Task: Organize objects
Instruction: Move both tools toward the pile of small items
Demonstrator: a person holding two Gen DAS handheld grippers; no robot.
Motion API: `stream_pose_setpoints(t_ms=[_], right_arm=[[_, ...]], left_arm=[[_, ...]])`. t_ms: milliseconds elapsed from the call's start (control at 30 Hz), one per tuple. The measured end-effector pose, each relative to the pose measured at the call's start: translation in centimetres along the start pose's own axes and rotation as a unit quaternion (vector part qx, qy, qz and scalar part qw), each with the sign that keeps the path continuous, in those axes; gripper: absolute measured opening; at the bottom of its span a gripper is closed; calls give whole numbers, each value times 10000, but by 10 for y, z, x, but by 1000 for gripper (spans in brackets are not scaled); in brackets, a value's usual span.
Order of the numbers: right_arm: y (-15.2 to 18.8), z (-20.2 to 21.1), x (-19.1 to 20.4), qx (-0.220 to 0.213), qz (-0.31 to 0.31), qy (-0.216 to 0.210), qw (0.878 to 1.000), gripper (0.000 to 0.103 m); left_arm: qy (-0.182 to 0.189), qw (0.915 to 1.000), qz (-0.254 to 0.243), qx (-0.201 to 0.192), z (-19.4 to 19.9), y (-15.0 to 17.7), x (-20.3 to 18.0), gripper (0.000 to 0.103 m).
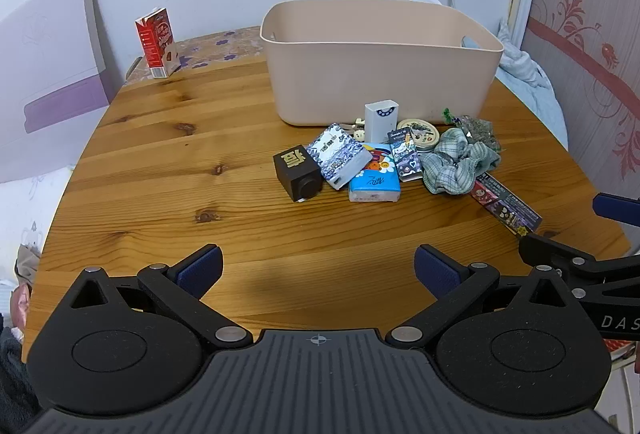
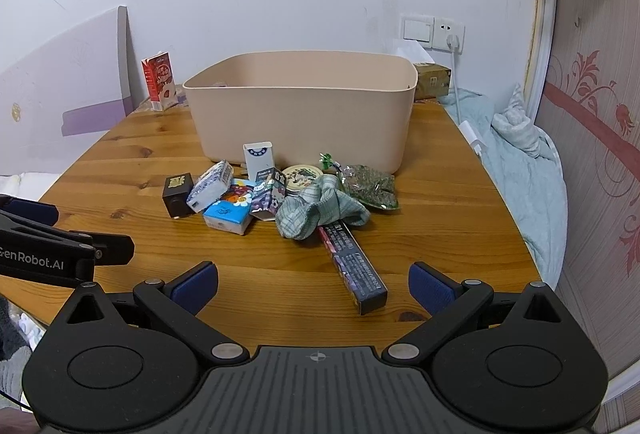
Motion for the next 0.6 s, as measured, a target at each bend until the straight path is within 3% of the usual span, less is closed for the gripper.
stream_pose_setpoints(t_ms=[600], right_arm=[[-3,-8,-6,75,-69,-21,9999,103]], left_arm=[[0,9999,-68,79,-12,-3,-2,103]])
Point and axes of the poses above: each gripper's, at about its wrist camera, not at the fingertips, and z roughly against the way its jaws point, x to its left, y to its underside, the point moved 9 cm from there along -z, roughly the way its jaws point, and after that the axes turned 9 degrees about -y, right-handed, at the moved point
